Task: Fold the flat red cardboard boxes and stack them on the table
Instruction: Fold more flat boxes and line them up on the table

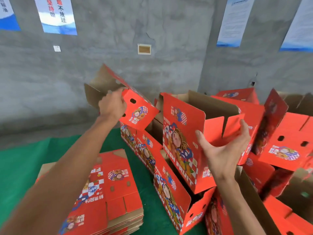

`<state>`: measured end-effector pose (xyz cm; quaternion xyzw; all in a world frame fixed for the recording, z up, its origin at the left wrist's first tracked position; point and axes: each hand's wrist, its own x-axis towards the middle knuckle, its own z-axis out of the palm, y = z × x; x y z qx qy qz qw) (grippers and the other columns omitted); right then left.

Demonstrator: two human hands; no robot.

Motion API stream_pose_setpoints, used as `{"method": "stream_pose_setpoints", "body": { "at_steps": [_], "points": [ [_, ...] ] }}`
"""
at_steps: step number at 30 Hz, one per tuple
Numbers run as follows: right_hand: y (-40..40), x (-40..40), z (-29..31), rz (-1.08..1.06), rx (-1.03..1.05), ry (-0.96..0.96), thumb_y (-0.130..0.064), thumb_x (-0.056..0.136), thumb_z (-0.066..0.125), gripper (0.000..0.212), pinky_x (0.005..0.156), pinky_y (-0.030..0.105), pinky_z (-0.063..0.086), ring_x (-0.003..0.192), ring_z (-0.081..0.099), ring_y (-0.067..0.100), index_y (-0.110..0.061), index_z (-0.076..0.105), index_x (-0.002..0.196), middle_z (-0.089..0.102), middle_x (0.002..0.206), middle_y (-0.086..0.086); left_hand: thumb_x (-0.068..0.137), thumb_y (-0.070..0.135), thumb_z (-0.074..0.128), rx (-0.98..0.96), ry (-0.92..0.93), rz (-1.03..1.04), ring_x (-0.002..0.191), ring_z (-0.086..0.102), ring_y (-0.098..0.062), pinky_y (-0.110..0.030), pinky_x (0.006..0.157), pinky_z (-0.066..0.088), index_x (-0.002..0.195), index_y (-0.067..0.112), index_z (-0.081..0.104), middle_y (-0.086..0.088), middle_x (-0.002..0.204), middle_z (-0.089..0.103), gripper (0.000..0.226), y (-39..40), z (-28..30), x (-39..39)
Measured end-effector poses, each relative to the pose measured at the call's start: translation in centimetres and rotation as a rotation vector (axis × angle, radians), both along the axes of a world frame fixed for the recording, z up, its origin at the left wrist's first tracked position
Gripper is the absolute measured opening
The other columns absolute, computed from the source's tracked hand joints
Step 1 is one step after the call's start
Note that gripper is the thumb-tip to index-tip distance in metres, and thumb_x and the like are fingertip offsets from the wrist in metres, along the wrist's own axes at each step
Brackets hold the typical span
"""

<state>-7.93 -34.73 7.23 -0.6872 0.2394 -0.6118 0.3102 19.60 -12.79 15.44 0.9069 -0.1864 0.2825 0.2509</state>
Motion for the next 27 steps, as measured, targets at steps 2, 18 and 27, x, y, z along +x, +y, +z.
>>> {"method": "stream_pose_setpoints", "body": {
  "at_steps": [2, 18, 27],
  "points": [
    [0.1, 0.1, -0.4, 0.038, 0.057, -0.032, -0.073, 0.060, 0.085, 0.126, 0.124, 0.043, 0.027, 0.146, 0.035, 0.019, -0.016, 0.028, 0.156, 0.036, 0.150, -0.002, 0.095, 0.012, 0.052, 0.074, 0.006, -0.068, 0.105, 0.066, -0.049, -0.051, 0.089, 0.052, 0.143, 0.036, 0.056, -0.022, 0.116, 0.071, 0.054, -2.4, 1.3, 0.5],
    [-1.2, -0.5, -2.4, -0.011, 0.113, 0.017, -0.069, 0.062, 0.086, 0.122, 0.122, 0.051, 0.030, 0.147, 0.034, 0.021, -0.015, 0.028, 0.155, 0.037, 0.152, 0.003, 0.093, 0.001, 0.055, 0.305, -0.128, -0.319, 0.105, 0.066, -0.045, -0.049, 0.085, 0.052, 0.134, 0.027, 0.066, -0.022, 0.110, 0.069, 0.049, -17.0, -0.8, 1.3],
    [-0.5, -2.5, -2.9, 0.008, 0.089, 0.093, -0.071, 0.064, 0.084, 0.124, 0.123, 0.053, 0.029, 0.153, 0.026, 0.021, -0.021, 0.020, 0.159, 0.030, 0.159, 0.002, 0.095, 0.003, 0.050, 0.284, 0.113, -0.468, 0.109, 0.067, -0.041, -0.038, 0.080, 0.049, 0.110, 0.008, 0.072, -0.018, 0.112, 0.073, 0.027, -19.5, 0.1, 1.1]
  ]
}}
